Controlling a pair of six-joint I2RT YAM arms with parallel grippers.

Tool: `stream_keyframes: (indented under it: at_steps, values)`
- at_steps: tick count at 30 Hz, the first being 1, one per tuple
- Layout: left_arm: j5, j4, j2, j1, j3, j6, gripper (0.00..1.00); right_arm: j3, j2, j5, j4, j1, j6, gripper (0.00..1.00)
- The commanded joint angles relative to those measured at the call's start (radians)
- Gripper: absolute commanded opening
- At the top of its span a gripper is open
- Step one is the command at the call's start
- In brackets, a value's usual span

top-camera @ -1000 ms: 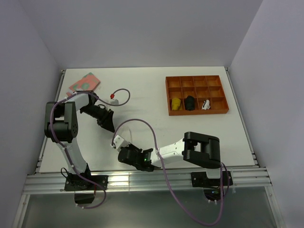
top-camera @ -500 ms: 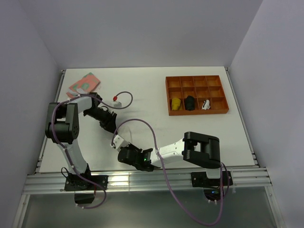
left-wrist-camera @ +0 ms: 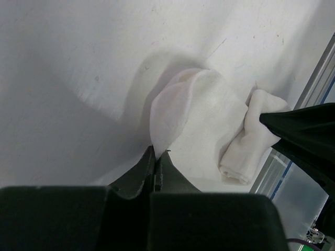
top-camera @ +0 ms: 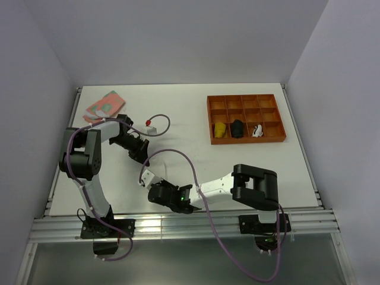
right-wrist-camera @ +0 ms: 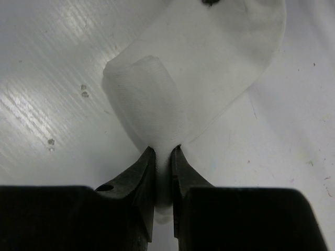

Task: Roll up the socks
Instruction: Roll the sock at the center of the board.

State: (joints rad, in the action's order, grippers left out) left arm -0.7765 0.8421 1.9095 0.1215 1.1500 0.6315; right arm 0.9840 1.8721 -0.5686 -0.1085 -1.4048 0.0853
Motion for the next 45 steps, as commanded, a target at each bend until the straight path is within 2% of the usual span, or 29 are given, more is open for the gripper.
stream_keyframes:
  at_steps: [1,6,10,13,17,20,23,27,34,40,41,43,45]
  values:
    - [0.002,-0.026,0.002,0.029,0.028,-0.026,0.0,0.025,-0.067,0.044,0.081,-0.019,-0.044,0.06]
    - [-0.017,-0.026,0.003,0.066,0.048,-0.042,0.0,0.077,-0.093,0.119,0.139,-0.025,-0.111,0.07]
    - [-0.021,-0.028,0.005,0.098,0.056,-0.046,0.0,0.128,-0.07,0.246,0.168,-0.008,-0.131,0.07]
    - [-0.027,-0.035,0.003,0.118,0.06,-0.056,0.0,0.142,-0.05,0.324,0.178,0.03,-0.11,0.06]
    - [-0.035,-0.015,0.013,0.124,0.074,-0.039,0.0,0.09,-0.042,0.519,0.124,0.107,-0.088,0.06]
    - [-0.047,0.005,0.025,0.132,0.076,-0.015,0.0,0.1,-0.013,0.575,0.128,0.164,-0.062,0.07]
    - [-0.055,0.014,0.026,0.148,0.071,0.005,0.0,0.11,0.035,0.721,0.118,0.213,-0.048,0.07]
    - [-0.053,0.008,0.025,0.158,0.06,0.011,0.0,0.107,0.082,0.792,0.07,0.27,-0.019,0.08]
    - [-0.029,-0.044,0.01,0.162,0.04,-0.015,0.01,0.183,0.202,0.837,0.156,0.306,0.011,0.1]
    - [0.031,-0.138,-0.049,0.162,0.001,-0.068,0.1,0.239,0.275,0.903,0.237,0.329,0.059,0.13]
    - [0.042,-0.162,-0.061,0.161,-0.006,-0.094,0.17,0.243,0.279,0.908,0.25,0.329,0.065,0.13]
    - [0.068,-0.204,-0.107,0.159,-0.018,-0.124,0.19,0.231,0.277,0.924,0.271,0.337,0.079,0.13]
    - [0.069,-0.221,-0.136,0.156,-0.012,-0.144,0.27,0.219,0.268,0.935,0.276,0.339,0.091,0.13]
